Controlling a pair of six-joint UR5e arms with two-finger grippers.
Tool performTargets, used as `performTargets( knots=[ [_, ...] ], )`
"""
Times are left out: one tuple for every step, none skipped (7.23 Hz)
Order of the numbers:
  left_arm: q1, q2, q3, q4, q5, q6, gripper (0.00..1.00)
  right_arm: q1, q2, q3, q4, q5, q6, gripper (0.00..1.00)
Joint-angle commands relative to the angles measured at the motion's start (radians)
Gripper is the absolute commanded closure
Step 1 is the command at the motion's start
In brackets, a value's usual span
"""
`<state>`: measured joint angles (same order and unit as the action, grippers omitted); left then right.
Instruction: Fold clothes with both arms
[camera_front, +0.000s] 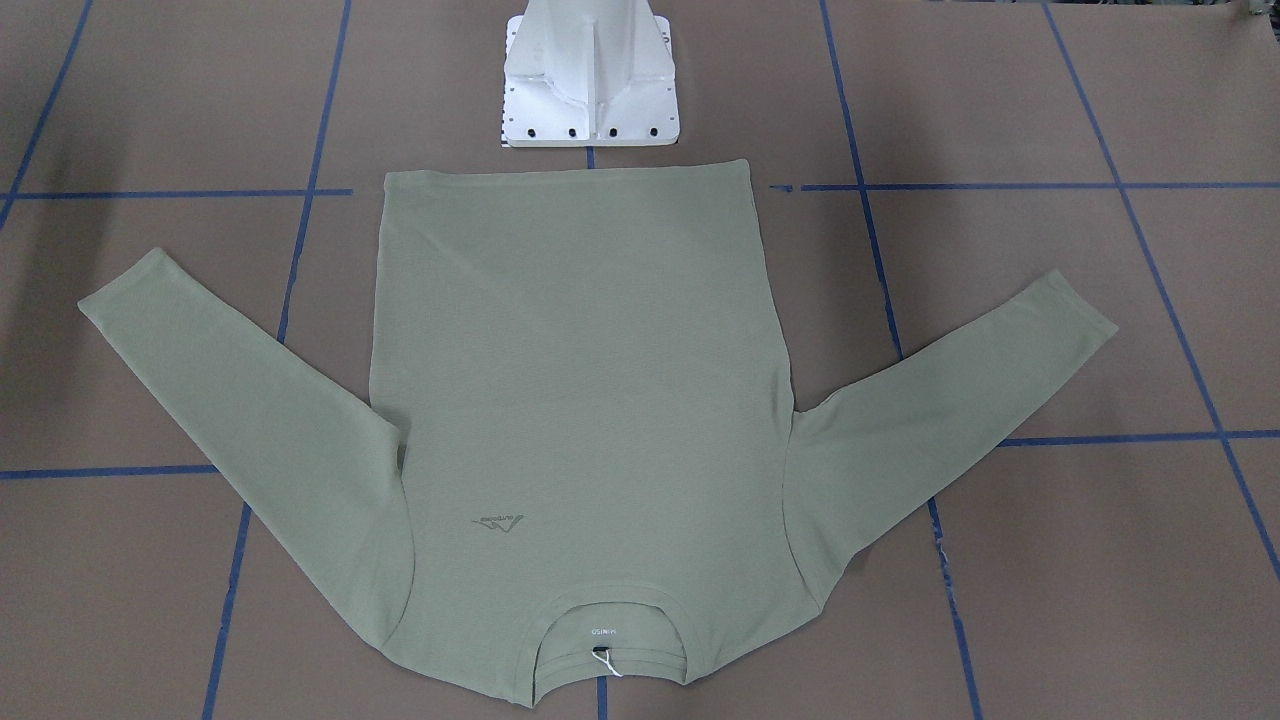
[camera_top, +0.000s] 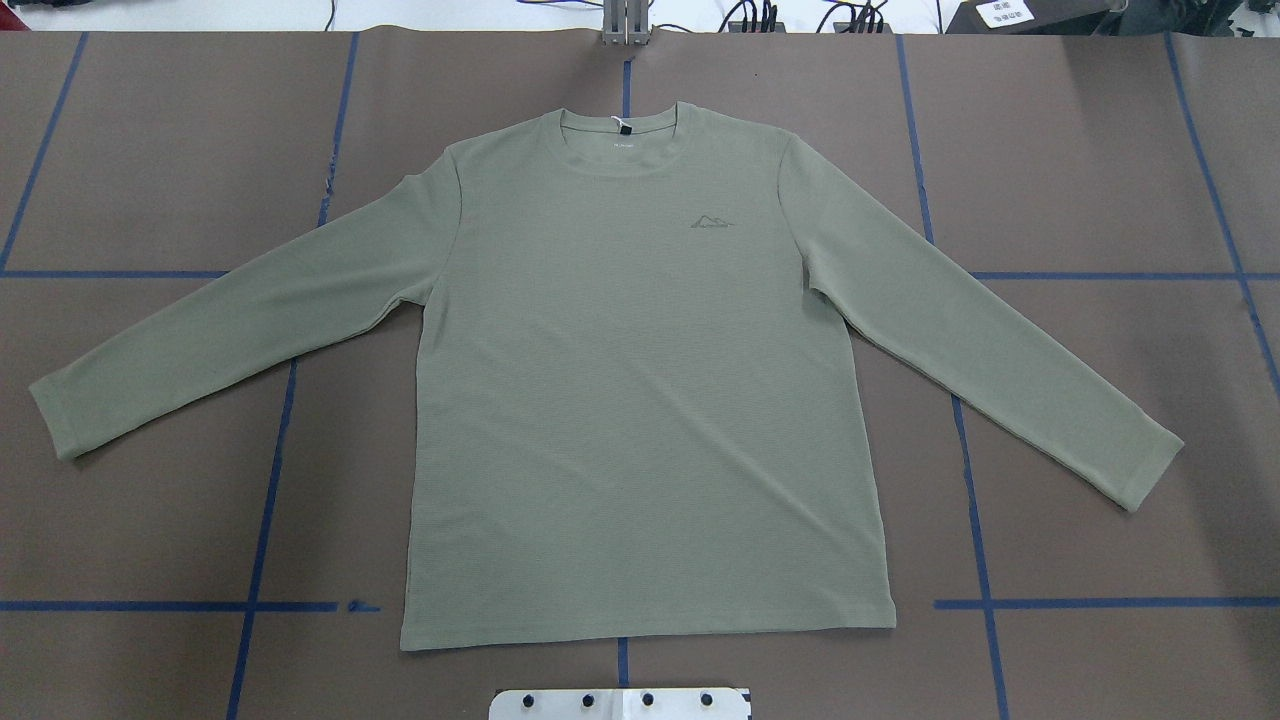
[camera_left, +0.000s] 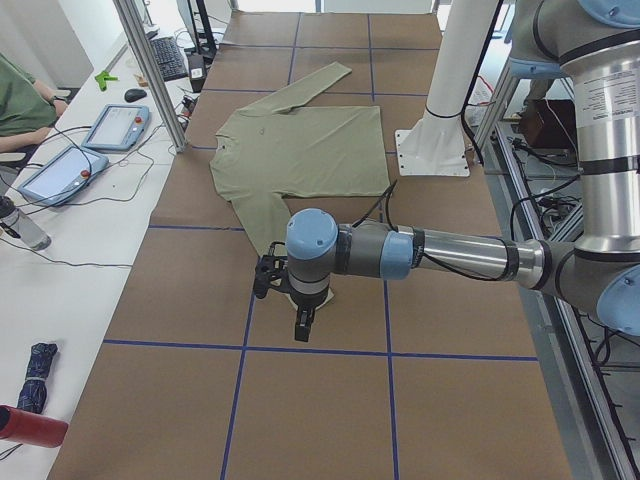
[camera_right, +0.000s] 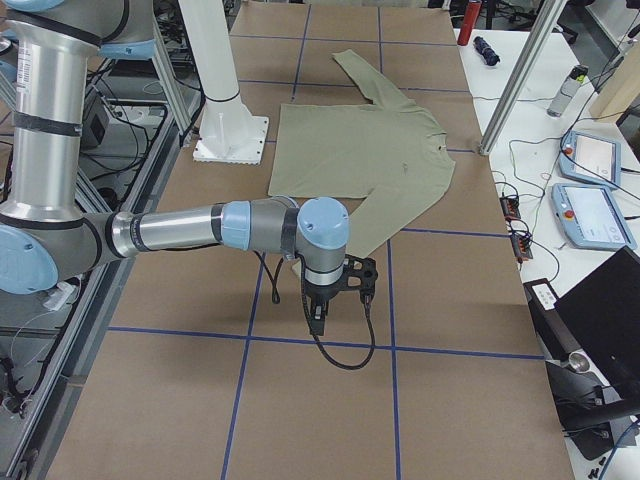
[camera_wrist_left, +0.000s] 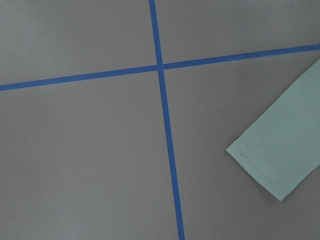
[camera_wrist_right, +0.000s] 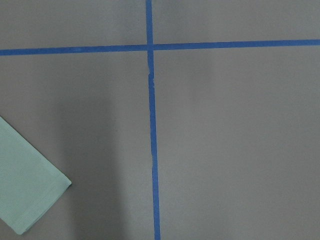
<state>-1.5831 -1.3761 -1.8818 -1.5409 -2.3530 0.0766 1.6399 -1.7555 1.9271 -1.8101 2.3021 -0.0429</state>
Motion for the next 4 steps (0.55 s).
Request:
performTargets(
  knots=[
    [0.003,0.000,0.006,-0.007,0.000,0.002,0.00,-0.002,-0.001,0.000,0.000,0.000,0.000,0.00],
    [0.003,0.002,0.006,-0.007,-0.008,0.000,0.00,-0.002,-0.001,0.001,-0.001,0.000,-0.002,0.00],
    [0.005,0.000,0.000,-0.010,-0.008,0.000,0.00,-0.006,0.001,0.003,-0.002,0.000,-0.002,0.00],
    [0.005,-0.004,-0.002,-0.019,-0.008,0.002,0.00,-0.011,0.007,0.012,0.000,0.000,0.000,0.00]
  ],
)
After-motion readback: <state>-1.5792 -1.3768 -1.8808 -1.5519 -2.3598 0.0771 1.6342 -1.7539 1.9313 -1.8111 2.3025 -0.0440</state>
